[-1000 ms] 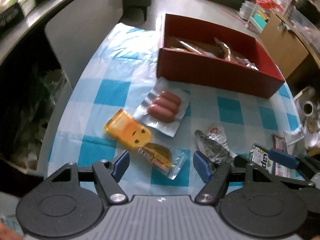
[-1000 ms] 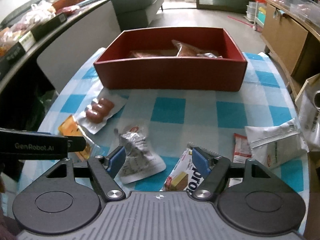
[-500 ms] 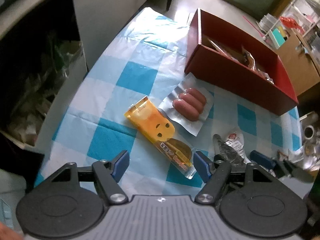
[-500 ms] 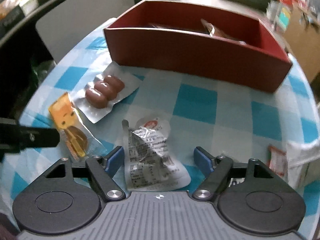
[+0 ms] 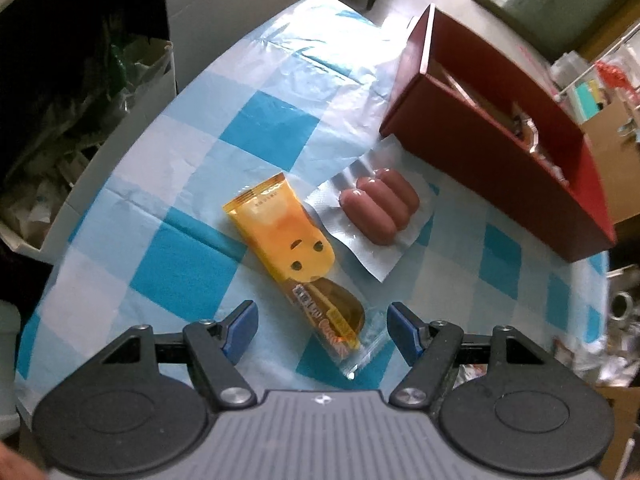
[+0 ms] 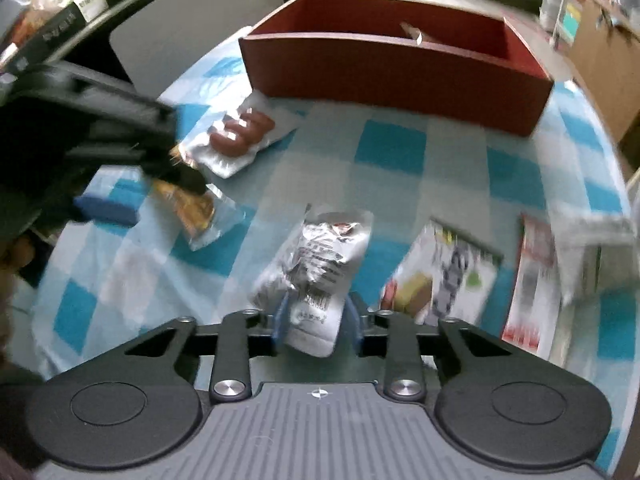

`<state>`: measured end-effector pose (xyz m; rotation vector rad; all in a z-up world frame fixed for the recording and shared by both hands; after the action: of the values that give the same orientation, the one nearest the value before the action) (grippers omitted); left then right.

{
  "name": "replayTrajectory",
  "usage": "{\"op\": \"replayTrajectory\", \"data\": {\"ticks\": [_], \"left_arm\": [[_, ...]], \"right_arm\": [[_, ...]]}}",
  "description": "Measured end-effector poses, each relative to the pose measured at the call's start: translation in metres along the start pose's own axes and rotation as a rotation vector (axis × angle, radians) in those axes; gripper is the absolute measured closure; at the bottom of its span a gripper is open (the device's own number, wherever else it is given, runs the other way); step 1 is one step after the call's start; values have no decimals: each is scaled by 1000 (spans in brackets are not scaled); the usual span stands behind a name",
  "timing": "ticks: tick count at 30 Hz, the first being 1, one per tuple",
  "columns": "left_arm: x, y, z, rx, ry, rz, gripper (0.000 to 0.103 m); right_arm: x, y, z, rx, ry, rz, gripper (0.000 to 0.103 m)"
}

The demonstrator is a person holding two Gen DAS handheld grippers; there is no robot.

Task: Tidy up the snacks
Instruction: 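Grasp the orange cartoon-face snack with left while right grasps the silver foil pouch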

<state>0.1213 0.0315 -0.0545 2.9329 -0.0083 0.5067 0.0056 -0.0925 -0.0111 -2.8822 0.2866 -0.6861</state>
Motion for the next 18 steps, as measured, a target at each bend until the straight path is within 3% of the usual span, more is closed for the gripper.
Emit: {"op": "replayTrajectory", "data": {"ticks": [5,7,9,10,11,16,18], "left_arm": [[5,9,7,132,78,11,34],[1,18,10,172,93,73,34],[-5,27,11,209,86,157,44],[-8,30,10,210,83,188,48],[-12,31,7,192,83,214,60],[-28,24,-7,29,19,275,74],[-39,18,-15,22,12,298,77]], "right_arm": [[-3,9,-3,1,9,39,57],[1,14,-5,5,17,65,53],[6,20,-6,-1,23,86,35],[8,22,-5,-6,25,100,30],[10,24,-4,-7,23,111,26],[22,27,-10,26,40,149,23],[25,25,-9,49,35,161,21]]}}
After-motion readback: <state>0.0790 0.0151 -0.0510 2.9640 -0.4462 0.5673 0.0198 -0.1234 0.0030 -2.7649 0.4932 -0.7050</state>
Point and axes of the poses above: each gripper's, at about its wrist camera, not at the fingertips, and z roughly the way its jaws point, y to its right, x to its top, the point moved 3 cm from there along z, roughly the way its jaws point, and after that the axes turned 15 degrees about z, right-handed, at the moved point
